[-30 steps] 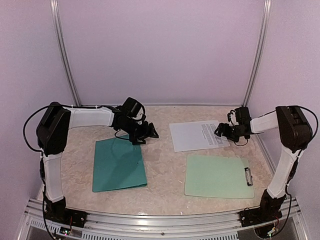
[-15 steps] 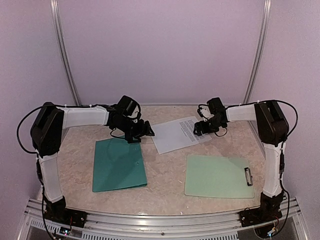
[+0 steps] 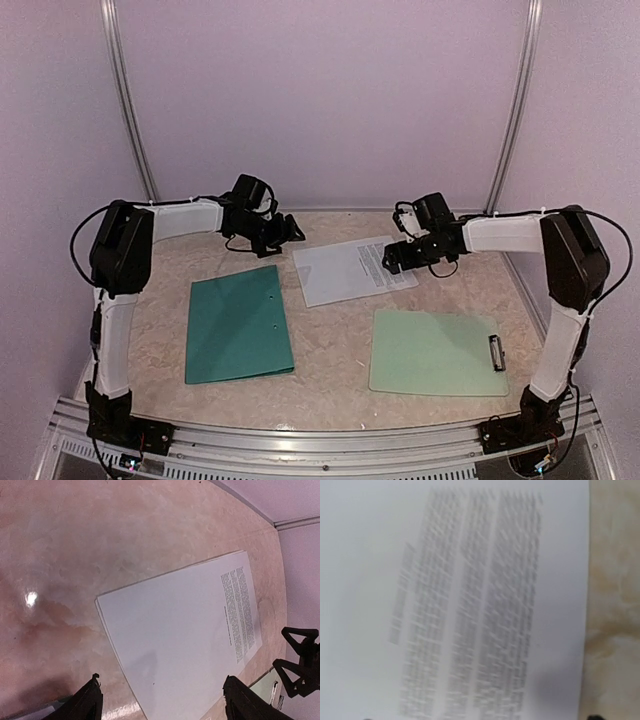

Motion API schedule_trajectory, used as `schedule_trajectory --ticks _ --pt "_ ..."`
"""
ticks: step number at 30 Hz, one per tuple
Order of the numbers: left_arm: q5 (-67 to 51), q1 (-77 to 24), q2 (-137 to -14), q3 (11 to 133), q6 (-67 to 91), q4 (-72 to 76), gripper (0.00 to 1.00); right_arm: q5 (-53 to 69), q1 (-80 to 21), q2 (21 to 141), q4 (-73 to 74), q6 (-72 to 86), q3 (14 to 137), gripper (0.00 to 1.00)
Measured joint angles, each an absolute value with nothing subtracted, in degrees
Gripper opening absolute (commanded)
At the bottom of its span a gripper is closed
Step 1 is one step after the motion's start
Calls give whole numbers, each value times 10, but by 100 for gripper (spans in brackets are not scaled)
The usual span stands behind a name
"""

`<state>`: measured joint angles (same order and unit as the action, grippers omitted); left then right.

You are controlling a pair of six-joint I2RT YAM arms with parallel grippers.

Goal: Put the files into the folder
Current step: Move the file to the center of the board.

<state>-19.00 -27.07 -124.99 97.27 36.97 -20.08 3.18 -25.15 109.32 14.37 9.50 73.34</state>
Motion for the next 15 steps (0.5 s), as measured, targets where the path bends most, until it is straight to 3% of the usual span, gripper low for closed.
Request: schedule_trajectory --ticks 15 --pt "-241 -243 -1469 1284 362 -243 80 43 -339 1039 60 203 646 89"
